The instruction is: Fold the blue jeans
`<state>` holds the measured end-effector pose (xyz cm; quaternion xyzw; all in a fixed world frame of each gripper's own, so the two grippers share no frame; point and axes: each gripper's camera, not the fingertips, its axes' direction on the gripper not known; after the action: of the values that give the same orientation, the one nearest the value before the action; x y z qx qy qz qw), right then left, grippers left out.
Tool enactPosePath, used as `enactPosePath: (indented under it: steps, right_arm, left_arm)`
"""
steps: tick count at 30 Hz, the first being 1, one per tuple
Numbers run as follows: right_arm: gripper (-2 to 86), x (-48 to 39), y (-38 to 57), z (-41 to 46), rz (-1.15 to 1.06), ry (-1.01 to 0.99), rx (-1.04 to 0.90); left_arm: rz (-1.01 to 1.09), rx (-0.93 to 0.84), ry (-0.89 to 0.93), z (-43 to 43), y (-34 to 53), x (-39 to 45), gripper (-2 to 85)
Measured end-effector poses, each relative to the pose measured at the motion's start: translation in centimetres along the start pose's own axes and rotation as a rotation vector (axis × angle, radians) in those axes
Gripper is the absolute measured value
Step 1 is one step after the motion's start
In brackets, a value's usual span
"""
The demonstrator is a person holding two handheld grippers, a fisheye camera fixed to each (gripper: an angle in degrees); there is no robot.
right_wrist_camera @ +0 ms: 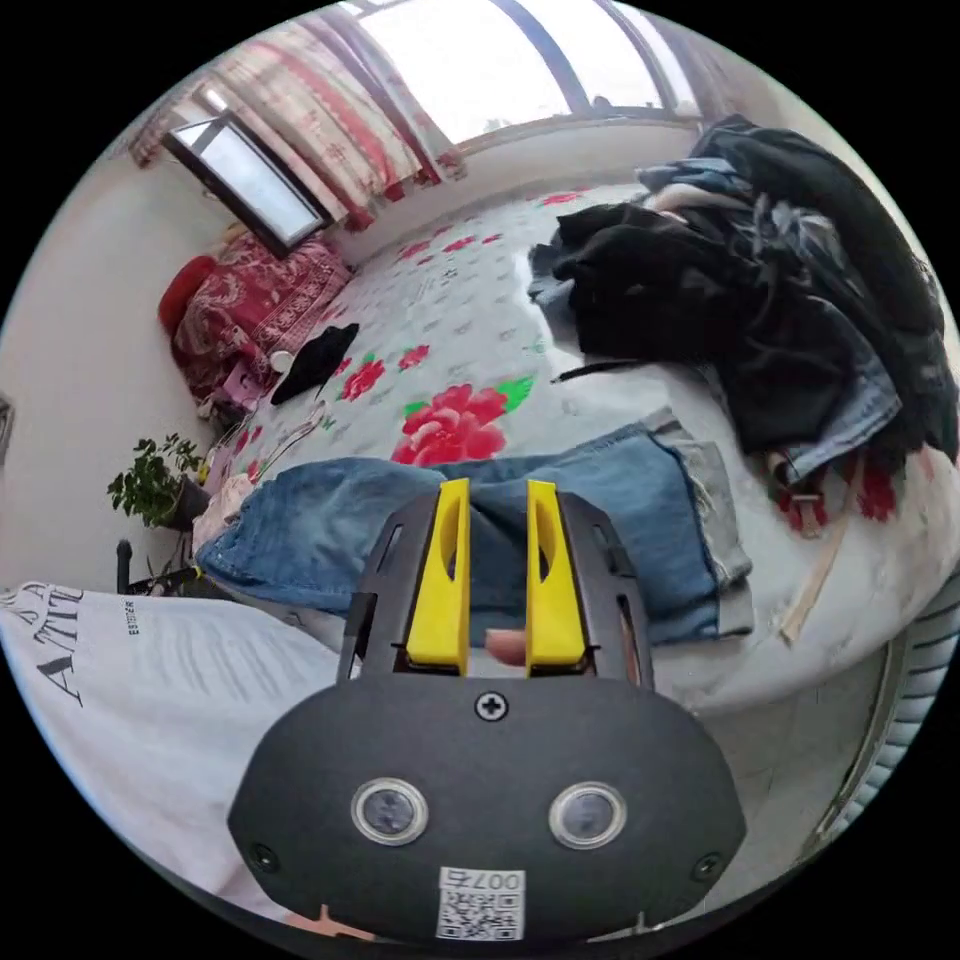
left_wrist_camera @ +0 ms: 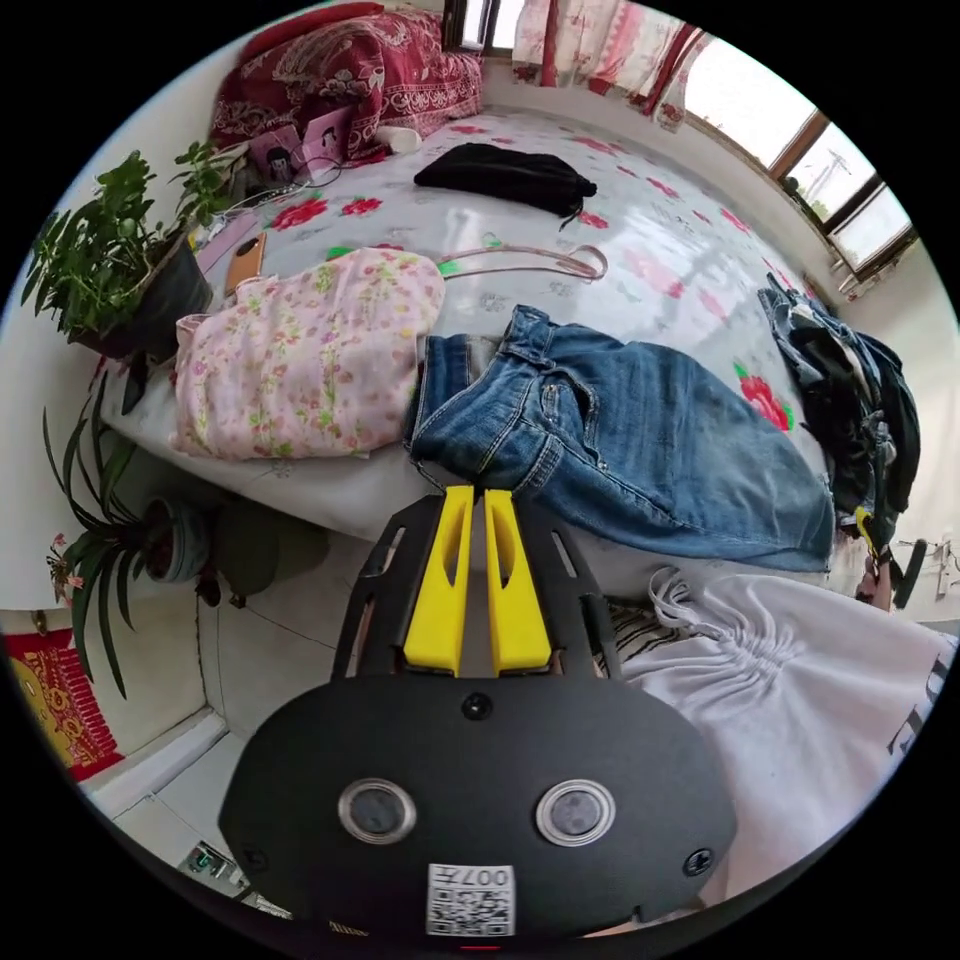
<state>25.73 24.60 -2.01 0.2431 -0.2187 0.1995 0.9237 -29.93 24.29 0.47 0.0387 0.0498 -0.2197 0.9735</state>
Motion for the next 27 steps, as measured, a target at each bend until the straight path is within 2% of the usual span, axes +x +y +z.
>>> enactPosePath:
  steps: [2,4,8,13,17,20,23,25,27]
  right_arm:
    - [6.1,-3.6,-3.5,3.2,-0.127,-0.06,-0.029]
    - [6.8,-7.1,-6.5,7.1,-0.239,-0.116,-0.082]
    - [8.0,-13.5,-10.3,16.5,-0.392,-0.158,-0.267]
    - [9.4,-16.4,-13.7,22.1,-0.426,-0.214,-0.324]
    - [9.7,-18.6,-13.9,27.5,-0.499,-0.308,-0.564]
    - [9.3,-21.4,-11.6,26.8,-0.642,-0.36,-0.656]
    - [8.5,-22.3,-10.9,24.0,-0.743,-0.381,-0.656]
    - [8.2,-22.0,-12.0,22.8,-0.74,-0.401,-0.634]
    - [8.0,-21.0,-14.6,23.4,-0.67,-0.465,-0.693]
  left_arm:
    - [0.007,-0.106,-0.057,4.1,-0.1,-0.5,-0.5]
    - [-0.057,-0.21,-0.015,8.6,-0.4,-1.3,-0.4]
    - [0.007,-0.215,-0.083,9.6,-1.7,0.6,-0.3]
    - [0.059,-0.206,-0.109,9.8,-1.7,1.7,-0.3]
    - [0.032,-0.212,-0.081,10.0,-2.0,1.4,-0.3]
    - [0.032,-0.212,-0.087,10.0,-1.9,1.7,-0.2]
    - [0.032,-0.216,-0.096,10.1,-2.1,2.0,-0.1]
    - [0.023,-0.218,-0.097,10.2,-2.1,2.1,-0.1]
    - [0.02,-0.218,-0.096,10.2,-2.1,2.1,-0.1]
